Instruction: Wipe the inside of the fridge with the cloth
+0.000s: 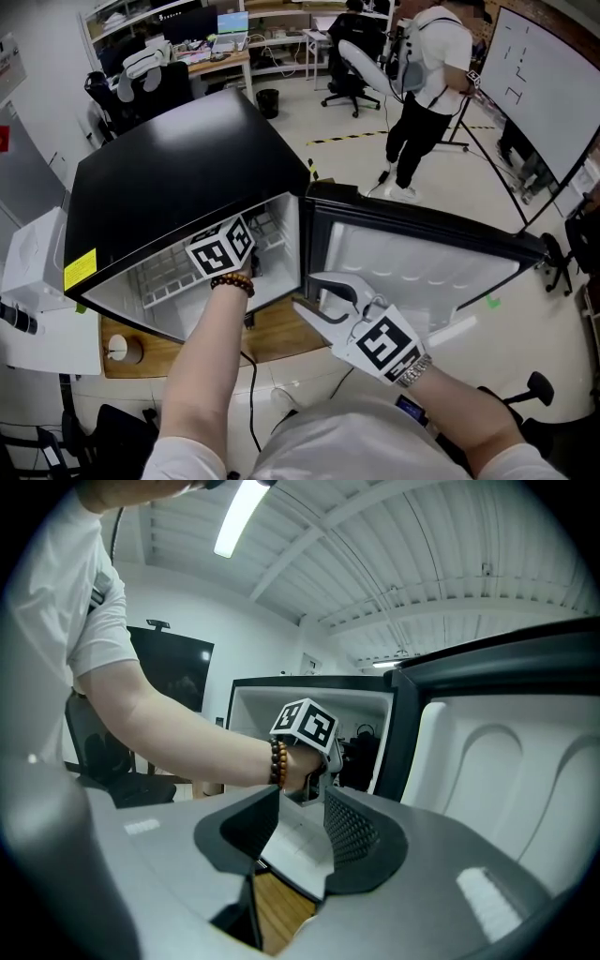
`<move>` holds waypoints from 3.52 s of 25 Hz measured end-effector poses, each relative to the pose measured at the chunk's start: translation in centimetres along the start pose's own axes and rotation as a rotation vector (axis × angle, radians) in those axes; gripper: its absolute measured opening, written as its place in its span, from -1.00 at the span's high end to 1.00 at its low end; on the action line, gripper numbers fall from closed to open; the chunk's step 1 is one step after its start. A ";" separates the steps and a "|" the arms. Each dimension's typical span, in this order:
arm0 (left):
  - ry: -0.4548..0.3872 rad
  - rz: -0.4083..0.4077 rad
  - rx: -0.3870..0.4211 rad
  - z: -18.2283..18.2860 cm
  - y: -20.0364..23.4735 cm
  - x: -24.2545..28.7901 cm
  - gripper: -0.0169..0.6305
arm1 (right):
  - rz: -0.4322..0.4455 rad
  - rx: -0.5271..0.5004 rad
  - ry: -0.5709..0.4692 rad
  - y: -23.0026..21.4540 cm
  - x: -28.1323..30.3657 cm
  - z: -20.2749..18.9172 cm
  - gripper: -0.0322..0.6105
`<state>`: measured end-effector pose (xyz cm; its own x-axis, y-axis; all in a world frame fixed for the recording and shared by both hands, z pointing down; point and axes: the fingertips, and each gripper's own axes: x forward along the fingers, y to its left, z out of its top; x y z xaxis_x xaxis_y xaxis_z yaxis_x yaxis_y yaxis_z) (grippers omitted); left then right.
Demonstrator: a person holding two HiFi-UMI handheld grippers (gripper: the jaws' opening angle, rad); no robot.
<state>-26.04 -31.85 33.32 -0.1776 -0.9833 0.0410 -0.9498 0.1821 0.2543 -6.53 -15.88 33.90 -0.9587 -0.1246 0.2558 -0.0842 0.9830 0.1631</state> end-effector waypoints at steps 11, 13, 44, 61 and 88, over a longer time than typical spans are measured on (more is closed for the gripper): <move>0.021 -0.017 0.005 -0.7 -1.4 0.7 0.80 | 0.016 0.003 -0.002 0.4 -1.0 -0.5 0.42; 0.023 -0.024 0.004 -0.9 -1.6 0.5 0.80 | 0.019 0.002 -0.003 0.4 -1.2 -0.6 0.42; 0.027 -0.140 0.066 -3.8 -8.2 -7.2 0.80 | 0.114 -0.005 -0.002 5.5 -3.9 -1.5 0.42; 0.007 -0.193 0.066 -4.3 -9.8 -10.8 0.80 | 0.147 -0.011 -0.004 6.0 -4.8 -2.0 0.42; 0.067 -0.717 0.017 -3.4 -9.6 -31.6 0.79 | 0.636 0.184 -0.027 9.8 -0.2 1.1 -0.07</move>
<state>-10.43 -2.56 32.91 0.5071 -0.8589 -0.0715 -0.8306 -0.5092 0.2254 -7.42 -6.08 34.43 -0.8431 0.4886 0.2244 0.4575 0.8712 -0.1779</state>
